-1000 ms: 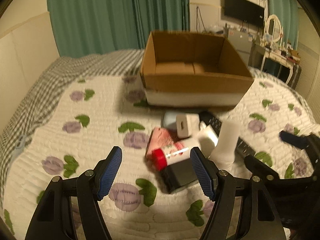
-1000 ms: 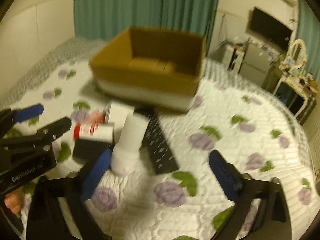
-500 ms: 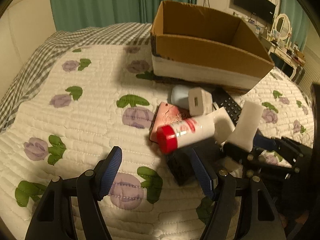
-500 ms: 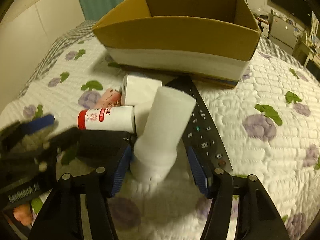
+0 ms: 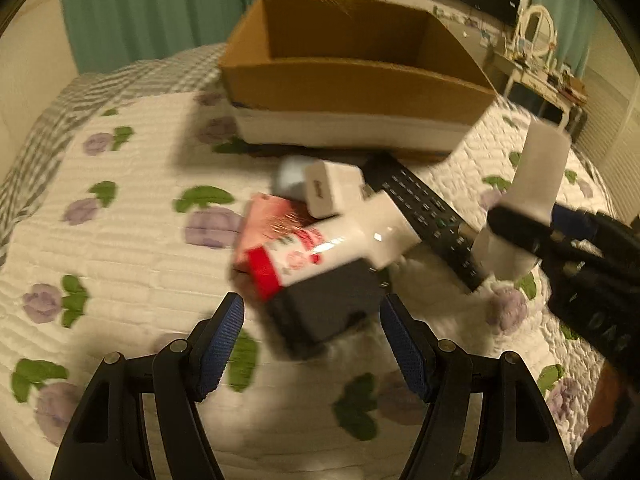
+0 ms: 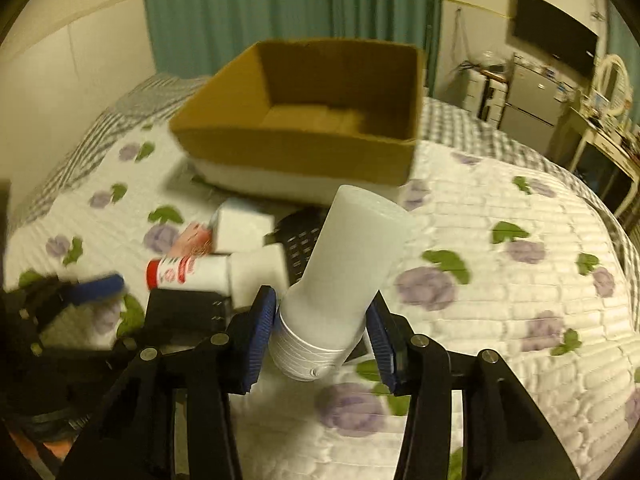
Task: Organize rigid objects
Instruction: 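Grasp the white cylindrical cup with the right tool while the left tool approaches the black block, then grasp the black block with the left tool while the right tool carries the cup toward the box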
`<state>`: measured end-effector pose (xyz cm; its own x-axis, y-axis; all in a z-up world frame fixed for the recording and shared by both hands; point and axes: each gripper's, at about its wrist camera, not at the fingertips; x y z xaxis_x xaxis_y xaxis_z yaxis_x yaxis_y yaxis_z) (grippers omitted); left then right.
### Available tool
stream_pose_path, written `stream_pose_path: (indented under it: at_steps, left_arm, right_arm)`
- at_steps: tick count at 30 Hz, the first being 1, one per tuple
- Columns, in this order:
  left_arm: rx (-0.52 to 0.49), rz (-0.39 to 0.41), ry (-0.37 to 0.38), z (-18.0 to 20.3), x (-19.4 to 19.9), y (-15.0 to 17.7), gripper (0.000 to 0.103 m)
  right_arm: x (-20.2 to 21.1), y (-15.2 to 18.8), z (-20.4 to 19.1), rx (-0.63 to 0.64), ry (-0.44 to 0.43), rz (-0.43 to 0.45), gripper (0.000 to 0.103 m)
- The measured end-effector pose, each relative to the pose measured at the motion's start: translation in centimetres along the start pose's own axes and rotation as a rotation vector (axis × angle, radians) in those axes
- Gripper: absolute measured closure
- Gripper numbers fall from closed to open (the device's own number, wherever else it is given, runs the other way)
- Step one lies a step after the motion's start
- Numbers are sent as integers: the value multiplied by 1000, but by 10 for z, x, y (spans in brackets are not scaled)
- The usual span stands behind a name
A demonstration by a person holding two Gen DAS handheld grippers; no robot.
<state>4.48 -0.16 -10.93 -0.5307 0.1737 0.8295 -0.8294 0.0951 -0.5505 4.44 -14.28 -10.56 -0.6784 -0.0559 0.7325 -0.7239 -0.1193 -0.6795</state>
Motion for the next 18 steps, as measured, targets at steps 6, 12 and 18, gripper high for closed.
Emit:
stream_pose_path:
  at_steps: [6, 12, 18]
  left_arm:
    - [32, -75, -17, 7, -26, -4, 29]
    - [37, -98, -106, 17, -47, -12, 25]
    - [111, -139, -159, 8, -74, -19, 25]
  right_arm:
    - [2, 1, 6, -14, 7, 2, 58]
    - [-5, 5, 4, -8, 9, -13, 58]
    - [-8, 7, 6, -15, 21, -23, 58]
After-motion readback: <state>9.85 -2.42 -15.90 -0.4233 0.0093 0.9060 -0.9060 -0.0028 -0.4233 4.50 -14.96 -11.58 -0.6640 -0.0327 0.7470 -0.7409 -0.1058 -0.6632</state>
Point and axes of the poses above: each gripper's, at about its wrist camera, not at the fingertips, and x roughly against the way its jaws point, z to its right, y to its underside, and after that the axes turned 6 degrees about y, right-handed
